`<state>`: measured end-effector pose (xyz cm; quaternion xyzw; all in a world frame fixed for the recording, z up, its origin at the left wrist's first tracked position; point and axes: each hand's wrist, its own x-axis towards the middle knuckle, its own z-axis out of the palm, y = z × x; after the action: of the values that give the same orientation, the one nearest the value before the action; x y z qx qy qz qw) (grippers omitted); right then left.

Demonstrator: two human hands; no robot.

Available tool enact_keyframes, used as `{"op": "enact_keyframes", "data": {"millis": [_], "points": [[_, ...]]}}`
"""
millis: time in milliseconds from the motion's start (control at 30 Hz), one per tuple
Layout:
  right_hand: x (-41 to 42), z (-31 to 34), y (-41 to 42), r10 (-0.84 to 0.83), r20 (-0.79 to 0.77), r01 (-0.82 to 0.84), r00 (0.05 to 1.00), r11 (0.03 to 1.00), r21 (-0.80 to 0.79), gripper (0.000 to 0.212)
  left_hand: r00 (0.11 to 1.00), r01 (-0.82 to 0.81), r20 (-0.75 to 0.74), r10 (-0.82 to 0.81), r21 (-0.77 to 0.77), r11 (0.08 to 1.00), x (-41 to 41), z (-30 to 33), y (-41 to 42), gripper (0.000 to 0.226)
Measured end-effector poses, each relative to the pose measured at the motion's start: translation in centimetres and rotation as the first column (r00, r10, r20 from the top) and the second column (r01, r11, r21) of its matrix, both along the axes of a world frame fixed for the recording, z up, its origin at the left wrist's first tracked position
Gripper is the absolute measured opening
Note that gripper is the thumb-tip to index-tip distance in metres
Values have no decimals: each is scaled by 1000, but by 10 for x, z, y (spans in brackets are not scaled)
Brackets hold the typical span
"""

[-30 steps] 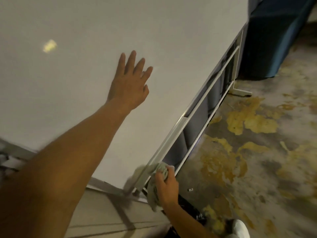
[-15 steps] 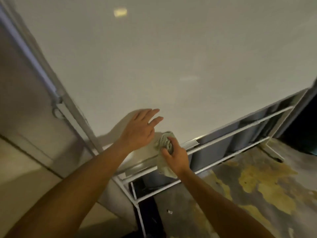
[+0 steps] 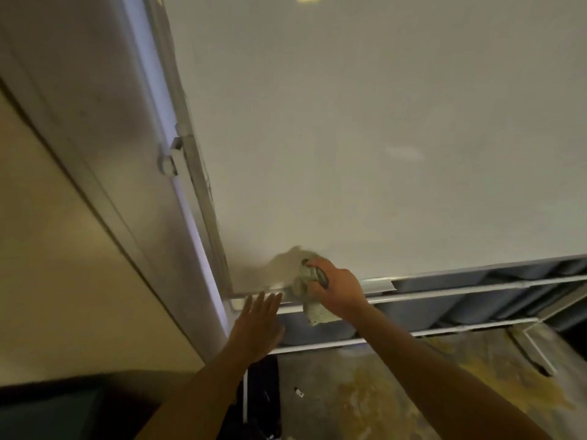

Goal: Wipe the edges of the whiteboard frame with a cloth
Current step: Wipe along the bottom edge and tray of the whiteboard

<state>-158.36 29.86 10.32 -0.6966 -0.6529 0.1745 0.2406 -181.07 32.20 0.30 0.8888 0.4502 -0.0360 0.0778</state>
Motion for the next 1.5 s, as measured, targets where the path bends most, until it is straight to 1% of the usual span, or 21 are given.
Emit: {"op": "enact_keyframes", "data": {"millis": [67,133,233,333,400,500,633,700,800,900,1000,1067,1133,1200,1267,1300,1333,1367,1400,1467,1500], "points": [[-7,-7,7,27,60,-24,998,999,-43,47,998,9,65,-8,-7,1000,-4,-11,4,75],[-12,-14,15,46,112,-41,993,998,-43,47,994,12,106,-9,-35,999,-9,-19,10,78],[-15,-17,22,31,144,-31,989,1000,-2,59,992,4,127,7,-90,996,-11,-23,20,80],[-17,-24,24,-30,121,32,992,999,-14,70,989,6,146,19,-168,986,-9,-21,20,82],[-19,-32,21,-44,120,49,992,998,-40,69,986,15,164,18,-196,981,-9,-20,12,81],[-26,-41,17,-17,143,24,990,998,-52,65,976,9,216,32,-185,983,-16,-19,4,73],[-35,-43,15,-8,237,-2,972,999,42,56,967,26,255,20,-174,984,-24,-18,-7,70],[-37,-39,14,1,255,-28,967,994,104,57,974,62,223,-31,-134,989,-27,-16,-15,69],[-37,-35,11,27,276,-83,961,977,195,60,986,124,120,-115,-65,990,-31,-14,-29,69],[-34,-33,5,53,262,-112,964,971,213,58,992,120,56,-117,-39,992,-33,-7,-41,69],[-27,-29,-5,85,254,-144,964,963,226,55,995,99,27,-99,8,995,-29,0,-60,66],[-22,-25,-17,127,291,-196,948,955,221,52,997,58,42,-57,-23,998,-31,2,-76,65],[-18,-28,-30,191,328,-265,925,943,200,52,1000,24,14,-23,-105,994,-31,6,-90,65],[-10,-34,-41,205,345,-278,916,944,179,53,999,13,-39,-19,-140,990,-25,18,-92,60],[-4,-45,-50,176,364,-251,915,953,170,50,999,6,-49,-13,-154,988,-19,36,-82,59],[-1,-47,-53,162,364,-240,917,954,179,47,999,9,-52,-15,-125,992,-16,51,-73,59],[1,-50,-56,157,358,-235,920,954,186,42,999,27,-38,-29,-60,998,-14,68,-62,58],[2,-49,-56,150,349,-230,925,952,200,38,999,48,0,-48,58,997,-13,90,-47,57],[3,-47,-54,147,335,-226,931,951,212,35,995,63,65,-79,217,974,-10,115,-29,56],[2,-42,-53,164,293,-228,942,953,198,34,975,34,169,-142,521,853,-1,175,9,56],[2,-42,-56,172,276,-235,946,948,215,33,971,10,180,-161,635,772,7,207,29,57]]}}
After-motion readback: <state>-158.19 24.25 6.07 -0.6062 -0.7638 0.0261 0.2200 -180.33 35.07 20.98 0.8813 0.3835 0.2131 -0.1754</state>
